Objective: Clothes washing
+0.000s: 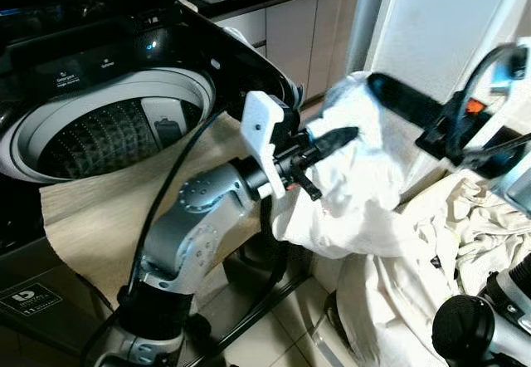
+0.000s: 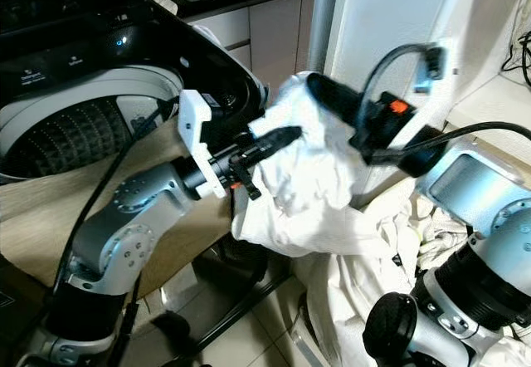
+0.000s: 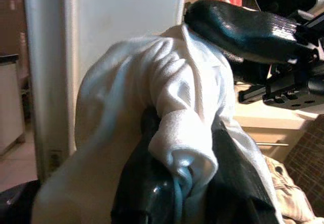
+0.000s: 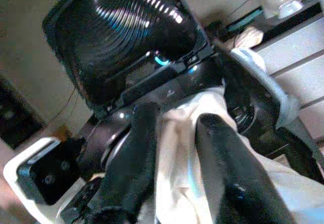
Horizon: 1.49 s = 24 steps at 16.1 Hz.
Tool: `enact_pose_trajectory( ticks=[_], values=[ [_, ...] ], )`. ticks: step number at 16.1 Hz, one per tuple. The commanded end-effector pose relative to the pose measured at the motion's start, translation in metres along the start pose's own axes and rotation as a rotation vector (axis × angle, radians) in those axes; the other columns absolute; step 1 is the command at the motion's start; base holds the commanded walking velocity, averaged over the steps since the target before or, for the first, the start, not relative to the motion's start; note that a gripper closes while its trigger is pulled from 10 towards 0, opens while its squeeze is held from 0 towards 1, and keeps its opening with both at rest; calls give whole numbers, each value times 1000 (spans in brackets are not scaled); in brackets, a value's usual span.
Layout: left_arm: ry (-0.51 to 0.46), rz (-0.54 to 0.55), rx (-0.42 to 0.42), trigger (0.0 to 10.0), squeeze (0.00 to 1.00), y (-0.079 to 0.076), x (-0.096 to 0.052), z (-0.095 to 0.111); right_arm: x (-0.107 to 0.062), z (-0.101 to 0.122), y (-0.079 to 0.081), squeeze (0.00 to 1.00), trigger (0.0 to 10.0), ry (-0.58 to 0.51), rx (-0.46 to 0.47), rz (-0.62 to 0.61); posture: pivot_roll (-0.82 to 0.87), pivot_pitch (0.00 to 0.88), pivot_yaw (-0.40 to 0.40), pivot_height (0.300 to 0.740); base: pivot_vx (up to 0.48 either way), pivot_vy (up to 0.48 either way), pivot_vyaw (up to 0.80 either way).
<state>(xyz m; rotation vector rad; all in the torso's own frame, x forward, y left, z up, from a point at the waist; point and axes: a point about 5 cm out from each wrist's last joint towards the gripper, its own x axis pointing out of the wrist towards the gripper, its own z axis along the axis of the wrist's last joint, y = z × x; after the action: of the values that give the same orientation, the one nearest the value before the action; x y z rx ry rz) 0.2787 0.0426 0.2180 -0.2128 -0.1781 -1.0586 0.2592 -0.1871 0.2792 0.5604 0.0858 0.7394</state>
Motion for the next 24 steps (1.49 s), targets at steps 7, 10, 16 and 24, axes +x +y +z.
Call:
enact_pose_trajectory(
  ticks=[7,10,16,24],
  values=[
    [-107,477,501,0,0,91,-24,102,5,-1,14,0,10000,78,-230,-43,-103,0,54,740,0,0,0],
    [78,846,1107,0,0,139,-67,202,20,-15,21,0,10000,111,-299,-46,-92,0,61,740,0,0,0],
    [576,932,906,10000,176,193,-113,141,36,-53,44,0,10000,222,-417,96,-90,0,58,740,0,0,0],
    [743,874,596,10000,1000,200,-128,114,36,-66,35,0,10000,300,-485,55,-105,0,55,740,0,0,0]
  ],
)
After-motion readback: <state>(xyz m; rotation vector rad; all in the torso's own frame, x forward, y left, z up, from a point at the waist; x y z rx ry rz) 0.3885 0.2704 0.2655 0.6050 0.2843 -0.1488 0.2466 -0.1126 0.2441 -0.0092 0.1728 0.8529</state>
